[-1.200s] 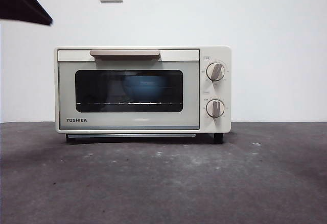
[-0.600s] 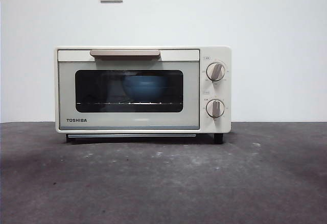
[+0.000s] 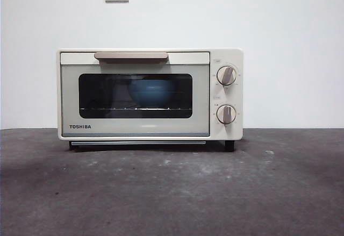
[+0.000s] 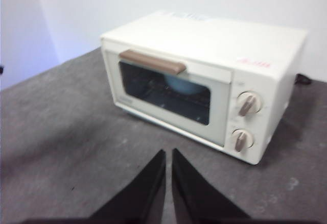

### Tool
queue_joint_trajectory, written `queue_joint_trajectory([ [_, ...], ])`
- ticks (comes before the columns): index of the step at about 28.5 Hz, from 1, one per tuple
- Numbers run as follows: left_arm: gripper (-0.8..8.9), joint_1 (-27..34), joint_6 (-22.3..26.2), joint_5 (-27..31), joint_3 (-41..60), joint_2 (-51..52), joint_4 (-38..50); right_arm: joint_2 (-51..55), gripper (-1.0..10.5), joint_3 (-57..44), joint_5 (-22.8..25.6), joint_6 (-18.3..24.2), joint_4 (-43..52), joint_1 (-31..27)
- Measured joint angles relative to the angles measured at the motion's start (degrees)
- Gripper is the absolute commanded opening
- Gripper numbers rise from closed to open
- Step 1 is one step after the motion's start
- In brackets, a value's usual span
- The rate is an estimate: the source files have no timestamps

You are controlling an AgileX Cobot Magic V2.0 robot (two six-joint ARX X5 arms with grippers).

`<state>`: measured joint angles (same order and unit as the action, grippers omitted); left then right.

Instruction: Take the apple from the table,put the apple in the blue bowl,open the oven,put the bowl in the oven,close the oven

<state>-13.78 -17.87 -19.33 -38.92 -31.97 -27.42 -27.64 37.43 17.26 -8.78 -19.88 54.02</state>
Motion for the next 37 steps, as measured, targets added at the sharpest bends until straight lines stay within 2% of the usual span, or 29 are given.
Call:
queue_joint_trajectory([
  [11, 0.07, 0.0, 0.07, 0.0, 0.0, 0.0, 0.04, 4.15, 0.0, 0.0, 0.76, 0.0, 0.0, -0.02],
  [15, 0.07, 0.02, 4.13, 0.87, 0.0, 0.07, 0.87, 5.6, 0.0, 0.0, 0.76, 0.0, 0.02, -0.02],
  [19, 0.07, 2.25, 10.01, 8.52, 0.55, 1.79, 5.81, 6.86, 0.0, 0.0, 0.79, 0.0, 0.0, -0.02],
  [20, 0.07, 3.72, 11.76, 10.38, 1.6, 3.13, 8.61, 7.34, 0.0, 0.0, 0.79, 0.0, 0.0, -0.02],
  [23, 0.07, 7.74, 15.56, 10.78, 6.16, 7.43, 14.53, 8.35, 0.0, 0.0, 0.79, 0.0, 0.02, -0.02],
  [29, 0.07, 14.8, 20.04, 13.64, 19.54, 17.16, 25.33, 9.86, 0.0, 0.0, 0.76, 0.0, 0.02, 0.0],
  [37, 0.07, 18.51, 20.98, 13.9, 32.54, 25.59, 25.99, 10.36, 0.0, 0.0, 0.76, 0.0, 0.02, -0.02],
])
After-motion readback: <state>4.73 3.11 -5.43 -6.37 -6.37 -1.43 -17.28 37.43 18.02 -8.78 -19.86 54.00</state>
